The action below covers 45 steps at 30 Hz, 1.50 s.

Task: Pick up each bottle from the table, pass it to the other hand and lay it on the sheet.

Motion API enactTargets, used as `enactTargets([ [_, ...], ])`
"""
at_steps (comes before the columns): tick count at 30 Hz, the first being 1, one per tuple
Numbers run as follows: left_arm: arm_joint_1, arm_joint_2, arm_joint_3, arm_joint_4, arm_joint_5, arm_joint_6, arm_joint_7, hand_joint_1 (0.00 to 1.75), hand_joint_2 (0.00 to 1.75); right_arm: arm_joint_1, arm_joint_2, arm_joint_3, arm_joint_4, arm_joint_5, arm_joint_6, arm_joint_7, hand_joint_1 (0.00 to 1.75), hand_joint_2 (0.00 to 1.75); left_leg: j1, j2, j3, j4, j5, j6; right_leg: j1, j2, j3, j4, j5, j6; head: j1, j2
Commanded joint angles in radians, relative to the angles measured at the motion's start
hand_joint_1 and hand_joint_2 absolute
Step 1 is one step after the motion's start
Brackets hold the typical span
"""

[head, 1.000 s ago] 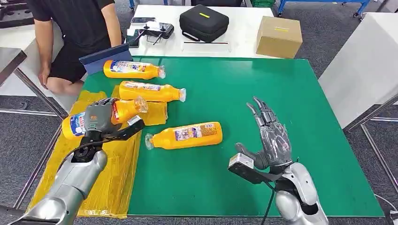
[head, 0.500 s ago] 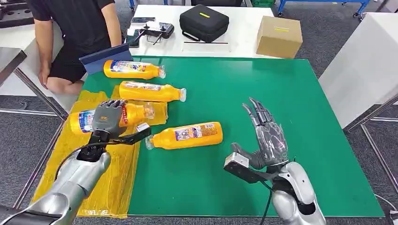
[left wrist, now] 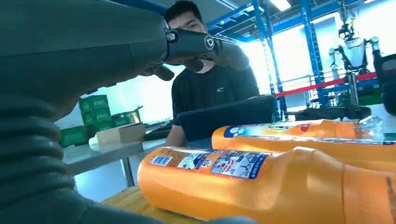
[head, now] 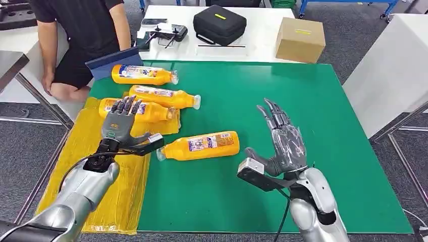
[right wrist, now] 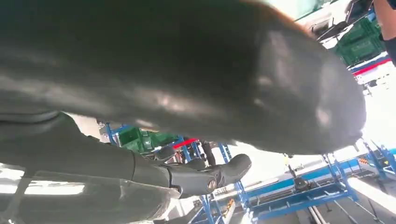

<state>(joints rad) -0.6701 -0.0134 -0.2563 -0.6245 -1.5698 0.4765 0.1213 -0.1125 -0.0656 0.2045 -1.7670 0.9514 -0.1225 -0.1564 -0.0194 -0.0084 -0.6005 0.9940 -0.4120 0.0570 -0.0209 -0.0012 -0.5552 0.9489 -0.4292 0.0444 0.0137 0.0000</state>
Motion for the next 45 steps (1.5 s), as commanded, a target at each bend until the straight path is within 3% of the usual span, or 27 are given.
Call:
enactTargets([
  [1, -0.037, 0.012, -0.019, 0.072, -0.001, -0.003, -0.019, 0.00, 0.00, -0.037, 0.011, -0.005, 0.079, -0.007, -0.001, -0.007, 0.00, 0.00, 0.002, 0.002, 0.006, 0.000, -0.003, -0.006, 0.001, 0.002, 0.006, -0.001, -0.002, -0.004, 0.000, 0.000],
  [3, -0.030, 0.013, 0.007, 0.056, -0.001, -0.004, -0.028, 0.00, 0.00, -0.029, -0.037, 0.022, 0.095, -0.033, -0.009, -0.017, 0.00, 0.00, 0.001, 0.002, 0.004, 0.000, -0.002, -0.004, 0.001, 0.002, 0.004, -0.001, -0.001, -0.003, 0.000, 0.000],
  [8, -0.033, 0.009, 0.091, 0.024, 0.079, 0.027, -0.100, 0.00, 0.00, -0.043, -0.049, 0.031, 0.123, -0.049, -0.024, -0.012, 0.00, 0.00, 0.002, 0.002, 0.004, 0.000, -0.002, -0.005, 0.001, 0.002, 0.005, -0.001, -0.001, -0.003, 0.000, 0.000],
  [11, -0.029, -0.011, 0.200, -0.099, 0.329, 0.030, -0.233, 0.00, 0.00, -0.091, -0.055, 0.038, 0.169, -0.055, -0.015, 0.014, 0.00, 0.00, 0.002, 0.004, 0.003, 0.001, -0.002, -0.005, 0.002, 0.003, 0.003, 0.000, -0.001, -0.003, 0.000, 0.000],
  [13, 0.025, -0.034, 0.295, -0.304, 0.694, -0.077, -0.353, 0.00, 0.00, -0.119, -0.041, 0.027, 0.195, -0.052, -0.011, 0.029, 0.00, 0.00, 0.002, 0.003, 0.000, 0.002, -0.001, -0.004, 0.002, 0.003, 0.000, 0.001, 0.000, -0.002, 0.000, 0.000],
  [16, 0.078, 0.001, 0.259, -0.416, 0.784, -0.136, -0.333, 0.00, 0.00, -0.127, -0.039, 0.019, 0.210, -0.048, -0.012, 0.034, 0.00, 0.00, 0.001, 0.004, 0.001, 0.001, -0.001, -0.004, 0.001, 0.004, 0.001, 0.000, 0.000, -0.002, 0.000, 0.000],
  [17, 0.114, -0.038, 0.321, -0.488, 1.010, -0.189, -0.394, 0.00, 0.00, -0.132, -0.036, 0.018, 0.222, -0.035, -0.007, 0.041, 0.00, 0.00, 0.001, 0.006, 0.004, 0.001, -0.003, -0.005, 0.001, 0.006, 0.003, 0.001, -0.001, -0.003, 0.000, 0.000],
  [19, 0.231, -0.048, 0.318, -0.670, 1.319, -0.270, -0.435, 0.00, 0.00, -0.145, -0.023, 0.001, 0.263, 0.000, -0.013, 0.067, 0.00, 0.00, 0.001, 0.005, 0.004, -0.001, -0.002, -0.004, 0.001, 0.004, 0.003, -0.001, -0.001, -0.002, 0.000, 0.000],
  [21, 0.357, -0.034, 0.292, -0.862, 1.463, -0.287, -0.439, 0.00, 0.00, -0.122, -0.022, -0.026, 0.253, 0.020, -0.024, 0.083, 0.00, 0.00, 0.001, 0.007, 0.004, -0.001, -0.002, -0.003, 0.001, 0.006, 0.003, -0.001, 0.000, -0.002, 0.000, 0.000],
  [28, 0.551, 0.016, 0.327, -1.083, 1.528, -0.248, -0.436, 0.00, 0.00, -0.029, -0.045, -0.056, 0.171, 0.061, -0.031, 0.088, 0.00, 0.00, 0.001, 0.006, 0.003, -0.001, -0.003, -0.003, 0.001, 0.004, 0.002, -0.001, -0.001, -0.002, 0.000, 0.000],
  [29, 0.572, 0.016, 0.336, -1.089, 1.526, -0.244, -0.445, 0.00, 0.00, -0.031, -0.046, -0.052, 0.179, 0.063, -0.032, 0.087, 0.00, 1.75, 0.001, 0.006, 0.005, -0.001, -0.004, -0.005, 0.001, 0.005, 0.004, -0.001, -0.002, -0.003, 0.000, 0.000],
  [32, 0.608, 0.011, 0.350, -1.079, 1.542, -0.264, -0.467, 0.00, 0.00, -0.075, -0.044, -0.024, 0.233, 0.078, -0.030, 0.092, 0.00, 1.75, 0.001, 0.007, 0.003, -0.001, -0.003, -0.004, 0.001, 0.005, 0.002, -0.001, -0.001, -0.003, 0.000, 0.000],
  [45, 0.580, 0.041, 0.351, -1.056, 1.560, -0.252, -0.470, 0.00, 0.00, -0.196, -0.012, 0.065, 0.357, 0.125, 0.034, 0.139, 0.00, 1.75, 0.002, 0.005, 0.004, -0.001, -0.001, -0.006, 0.002, 0.005, 0.003, 0.000, 0.001, -0.006, 0.000, 0.000],
])
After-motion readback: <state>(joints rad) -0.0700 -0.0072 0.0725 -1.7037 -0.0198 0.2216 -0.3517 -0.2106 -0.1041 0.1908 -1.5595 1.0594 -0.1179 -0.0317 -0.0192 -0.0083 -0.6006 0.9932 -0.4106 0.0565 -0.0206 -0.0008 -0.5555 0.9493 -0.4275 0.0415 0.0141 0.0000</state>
